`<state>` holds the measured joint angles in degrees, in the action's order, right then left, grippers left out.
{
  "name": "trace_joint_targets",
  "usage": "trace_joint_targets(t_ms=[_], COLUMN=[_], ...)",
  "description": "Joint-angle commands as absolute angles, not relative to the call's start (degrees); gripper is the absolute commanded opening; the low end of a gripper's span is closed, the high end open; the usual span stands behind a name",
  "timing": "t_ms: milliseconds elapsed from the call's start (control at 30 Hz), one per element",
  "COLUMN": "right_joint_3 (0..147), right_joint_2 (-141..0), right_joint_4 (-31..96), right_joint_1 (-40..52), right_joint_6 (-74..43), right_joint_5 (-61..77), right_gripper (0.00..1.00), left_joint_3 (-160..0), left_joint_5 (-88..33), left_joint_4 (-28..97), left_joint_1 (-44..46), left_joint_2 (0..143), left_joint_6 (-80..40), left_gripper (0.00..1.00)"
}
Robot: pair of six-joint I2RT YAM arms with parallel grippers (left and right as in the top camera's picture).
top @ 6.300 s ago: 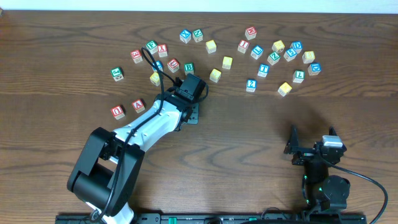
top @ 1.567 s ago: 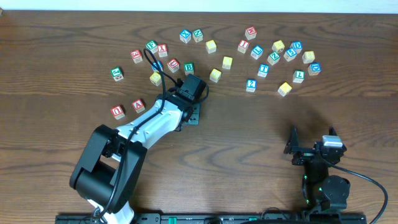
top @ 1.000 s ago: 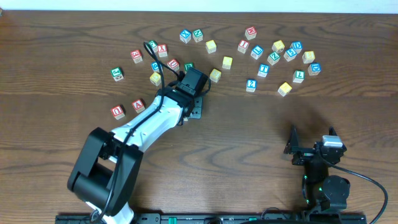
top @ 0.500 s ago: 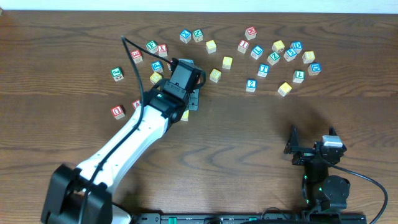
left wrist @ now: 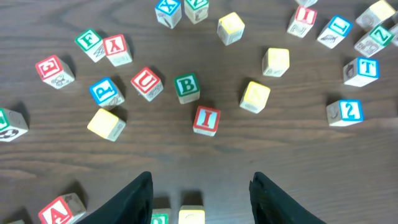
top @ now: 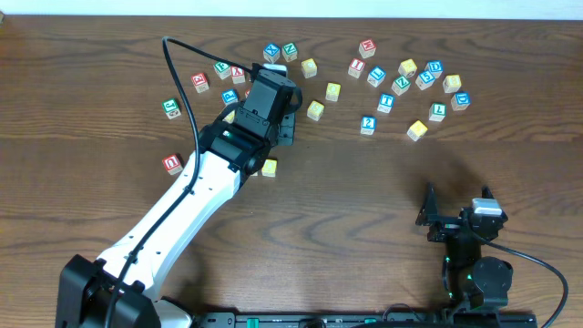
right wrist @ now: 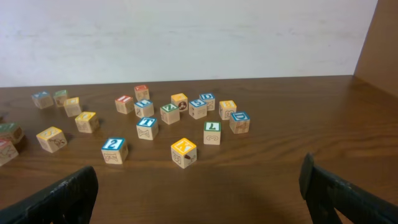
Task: Spell out ROBOT
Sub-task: 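Move the left gripper up over the green B block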
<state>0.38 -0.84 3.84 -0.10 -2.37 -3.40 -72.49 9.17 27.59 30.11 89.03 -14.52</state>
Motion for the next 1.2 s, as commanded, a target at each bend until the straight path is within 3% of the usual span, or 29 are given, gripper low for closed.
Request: trace_joint_targets(t_ms=[0, 1167], right_joint_3=[0.32, 0.32], right_joint_2=[-0.51, -0.69], right_joint_4=[4.05, 4.05], right_joint_1=[0.08, 0.08], right_joint_6=[-2.74, -2.74], right_joint_5=[-3.46, -3.46], right_gripper=[0.99, 0.99], left_joint_3=[-74.04, -74.04], left_joint_5=[9.96, 15.07], left_joint_4=[28.27, 29.91], left_joint_1=[29.91, 29.89], left_joint_2=[88.07, 88.07], left_joint_6=[-13.50, -12.10], left_gripper=[0.50, 0.50])
